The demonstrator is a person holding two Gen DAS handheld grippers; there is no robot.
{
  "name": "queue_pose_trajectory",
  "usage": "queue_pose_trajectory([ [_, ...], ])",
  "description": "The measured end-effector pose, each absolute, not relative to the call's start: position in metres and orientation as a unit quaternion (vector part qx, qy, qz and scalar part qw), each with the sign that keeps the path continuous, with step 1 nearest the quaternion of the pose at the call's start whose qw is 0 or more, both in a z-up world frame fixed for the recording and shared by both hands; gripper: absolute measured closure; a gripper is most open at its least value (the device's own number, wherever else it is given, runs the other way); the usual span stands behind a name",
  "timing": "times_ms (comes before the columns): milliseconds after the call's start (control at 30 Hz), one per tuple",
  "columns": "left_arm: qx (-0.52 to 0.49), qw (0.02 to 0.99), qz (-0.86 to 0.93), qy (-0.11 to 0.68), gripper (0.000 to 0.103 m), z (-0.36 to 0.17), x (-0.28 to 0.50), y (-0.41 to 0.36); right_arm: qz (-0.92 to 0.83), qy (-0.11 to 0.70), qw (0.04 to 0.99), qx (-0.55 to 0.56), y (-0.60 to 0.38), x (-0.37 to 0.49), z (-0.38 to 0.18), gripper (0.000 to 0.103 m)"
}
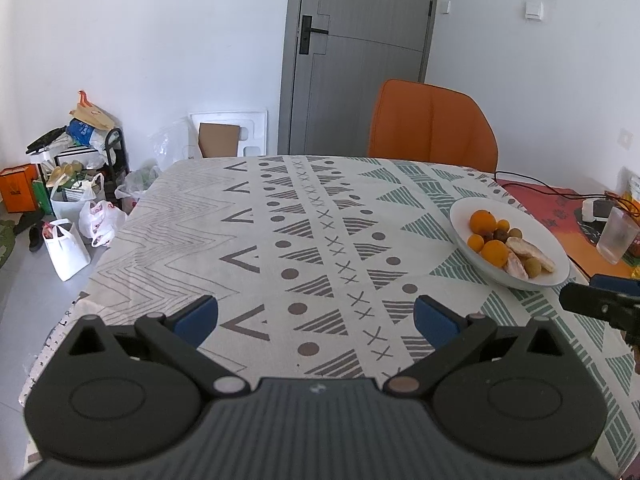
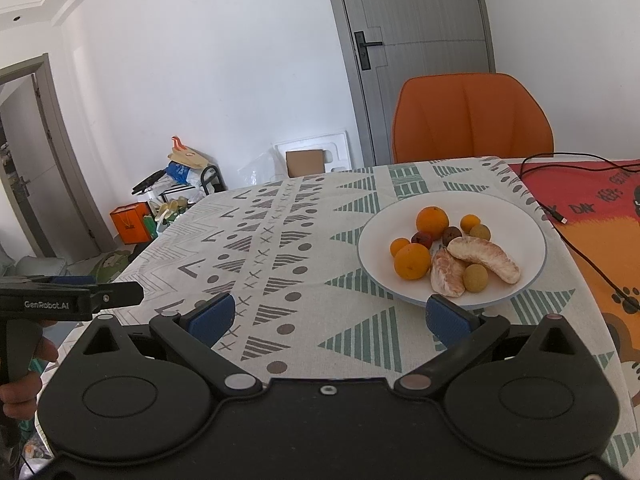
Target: Organize fruits
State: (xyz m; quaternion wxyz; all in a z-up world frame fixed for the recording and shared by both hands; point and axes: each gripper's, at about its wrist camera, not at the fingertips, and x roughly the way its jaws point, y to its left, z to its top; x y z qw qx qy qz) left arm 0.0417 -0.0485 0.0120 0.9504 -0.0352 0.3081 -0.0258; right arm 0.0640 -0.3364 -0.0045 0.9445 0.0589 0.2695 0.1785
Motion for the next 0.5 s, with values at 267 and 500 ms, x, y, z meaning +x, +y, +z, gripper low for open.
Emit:
queue_pose_trajectory([
  [267,-0.034,0.951,-0.028,0.306,0.000,0.0133,0.0408,-0.0496,0.178,0.270,0.944,0.059,-0.3366,0.0647,-0.0050,0.000],
  [500,-0.033,0.951,-0.031,0.306,0.000,0.0142,0.0403,-0.0507,0.178,0.271,0.944,0.059,-0.3367,0.0648,-0.0058,0.000],
])
